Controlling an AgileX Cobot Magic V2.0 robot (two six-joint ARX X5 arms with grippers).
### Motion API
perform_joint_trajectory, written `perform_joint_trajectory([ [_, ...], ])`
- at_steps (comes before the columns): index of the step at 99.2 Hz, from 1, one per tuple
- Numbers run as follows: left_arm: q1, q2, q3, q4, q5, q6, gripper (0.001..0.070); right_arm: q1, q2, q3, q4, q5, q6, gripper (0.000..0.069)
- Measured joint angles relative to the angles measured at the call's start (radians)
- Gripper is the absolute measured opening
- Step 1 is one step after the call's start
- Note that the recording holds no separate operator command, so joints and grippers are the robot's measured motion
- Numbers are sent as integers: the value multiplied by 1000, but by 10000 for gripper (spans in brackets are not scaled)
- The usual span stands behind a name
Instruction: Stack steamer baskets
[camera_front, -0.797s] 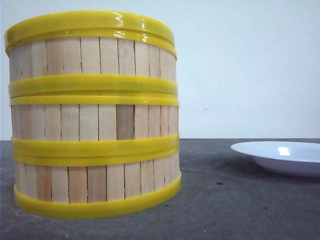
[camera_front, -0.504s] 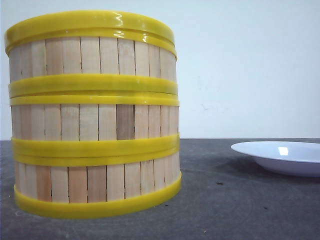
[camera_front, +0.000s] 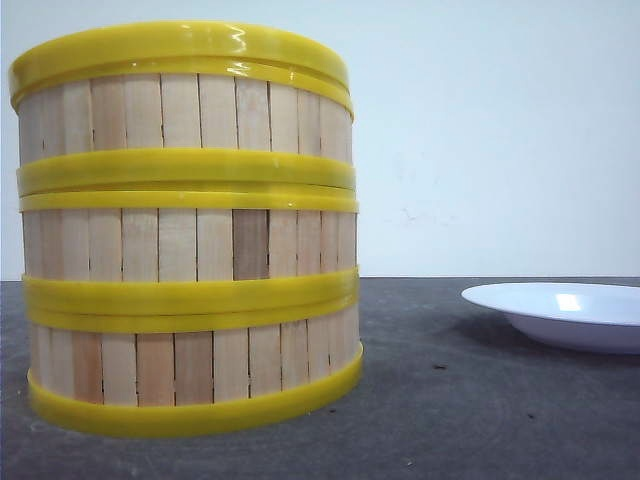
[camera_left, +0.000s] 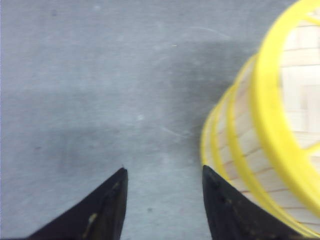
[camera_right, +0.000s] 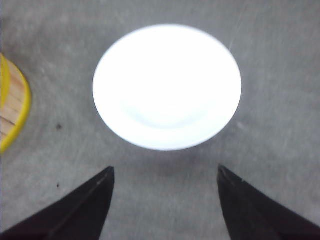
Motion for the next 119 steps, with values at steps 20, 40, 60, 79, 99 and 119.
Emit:
perform_joint_trajectory([
  [20,-16,0,0,19,2,-2,268,0,-1,0,9,-1,1,392],
  [40,-16,0,0,21,2,-10,36,0,-1,0,8,0,4,50],
  [60,-16,0,0,21,2,-23,25,0,-1,0,2,0,4,20],
  [79,-16,0,0,21,2,-23,25,0,-1,0,31,0,4,19],
  [99,-16,0,0,21,2,-23,25,0,-1,0,31,-1,4,19],
  [119,-16,-47,-45,99,-31,10,25,0,-1,0,31,0,4,19],
])
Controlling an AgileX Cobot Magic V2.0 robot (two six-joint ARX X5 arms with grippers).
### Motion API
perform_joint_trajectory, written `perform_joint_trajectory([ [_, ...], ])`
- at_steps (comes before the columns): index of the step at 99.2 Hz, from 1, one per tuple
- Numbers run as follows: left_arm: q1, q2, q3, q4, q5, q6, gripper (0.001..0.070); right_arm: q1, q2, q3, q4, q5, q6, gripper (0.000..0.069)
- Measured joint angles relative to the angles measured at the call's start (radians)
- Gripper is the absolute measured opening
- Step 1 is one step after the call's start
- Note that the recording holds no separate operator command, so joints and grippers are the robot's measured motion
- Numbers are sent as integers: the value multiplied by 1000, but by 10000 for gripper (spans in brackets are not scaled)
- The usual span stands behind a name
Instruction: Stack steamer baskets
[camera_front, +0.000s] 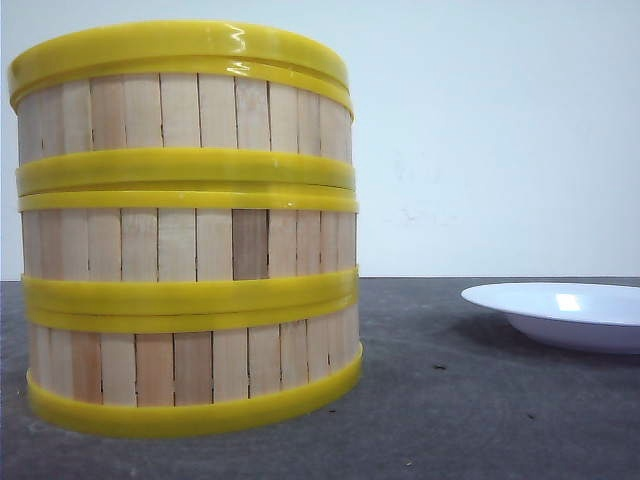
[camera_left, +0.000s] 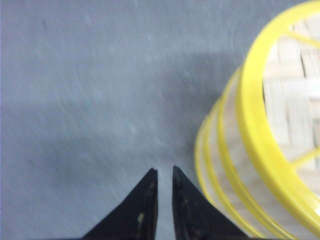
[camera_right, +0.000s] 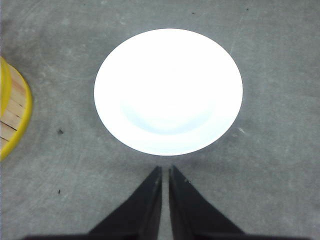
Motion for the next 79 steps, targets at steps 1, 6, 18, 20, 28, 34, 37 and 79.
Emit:
perform_joint_trajectory([
  [1,0,-10,-10,12,0,3,25,0,0,0,0,0,0,19],
  [6,0,-71,-70,66,-9,20,25,0,0,0,0,0,0,19],
  [18,0,-263,-292,257,-26,12,24,0,0,0,0,0,0,19],
  [20,0,-295,-332,291,-26,7,24,0,0,0,0,0,0,19],
  [28,-1,-428,-495,431,-26,-18,24,0,0,0,0,0,0,19],
  [34,-1,-516,-610,508,-29,-34,24,0,0,0,0,0,0,19],
  [37,-1,-567,-672,533,-29,-39,24,0,0,0,0,0,0,19],
  [79,-42,-806,-968,669,-131,-86,22,0,0,0,2,0,0,19],
])
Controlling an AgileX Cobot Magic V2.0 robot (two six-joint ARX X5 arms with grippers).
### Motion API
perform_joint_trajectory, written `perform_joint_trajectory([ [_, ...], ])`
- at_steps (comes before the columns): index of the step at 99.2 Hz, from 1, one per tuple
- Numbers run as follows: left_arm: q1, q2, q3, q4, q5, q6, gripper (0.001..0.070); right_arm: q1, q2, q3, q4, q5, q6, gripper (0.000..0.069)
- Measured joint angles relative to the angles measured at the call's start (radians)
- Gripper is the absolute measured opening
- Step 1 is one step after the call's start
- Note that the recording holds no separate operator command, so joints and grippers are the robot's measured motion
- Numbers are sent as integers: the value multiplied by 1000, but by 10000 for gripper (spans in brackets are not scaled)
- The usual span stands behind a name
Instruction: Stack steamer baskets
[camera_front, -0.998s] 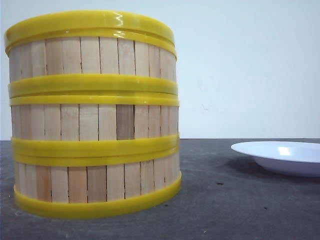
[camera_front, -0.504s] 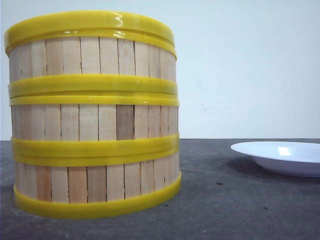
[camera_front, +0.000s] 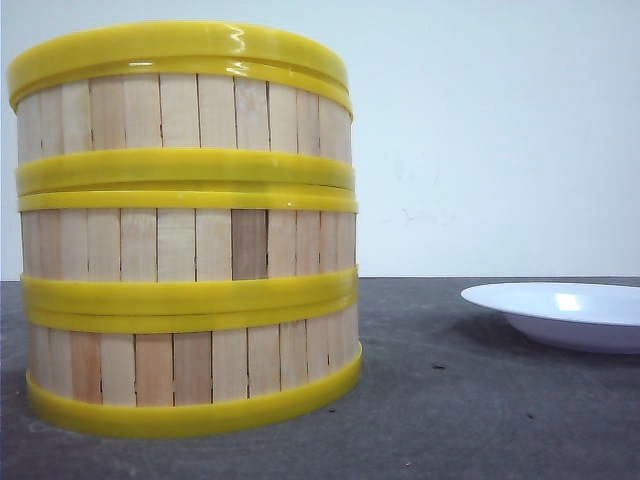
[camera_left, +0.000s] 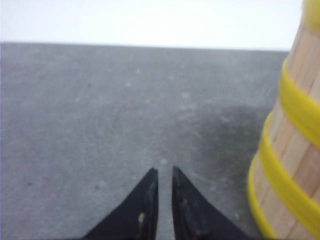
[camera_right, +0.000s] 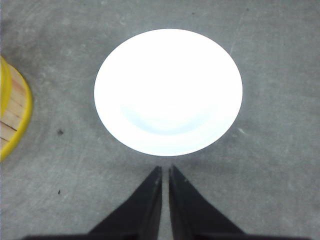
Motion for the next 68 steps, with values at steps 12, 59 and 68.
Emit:
perform_joint_trajectory([
  [12,-1,0,0,0,2,-4,22,0,0,0,8,0,0,19],
  [59,-1,3,0,0,2,-6,22,0,0,0,37,0,0,19],
  [68,-1,3,0,0,2,-6,22,0,0,0,54,0,0,19],
])
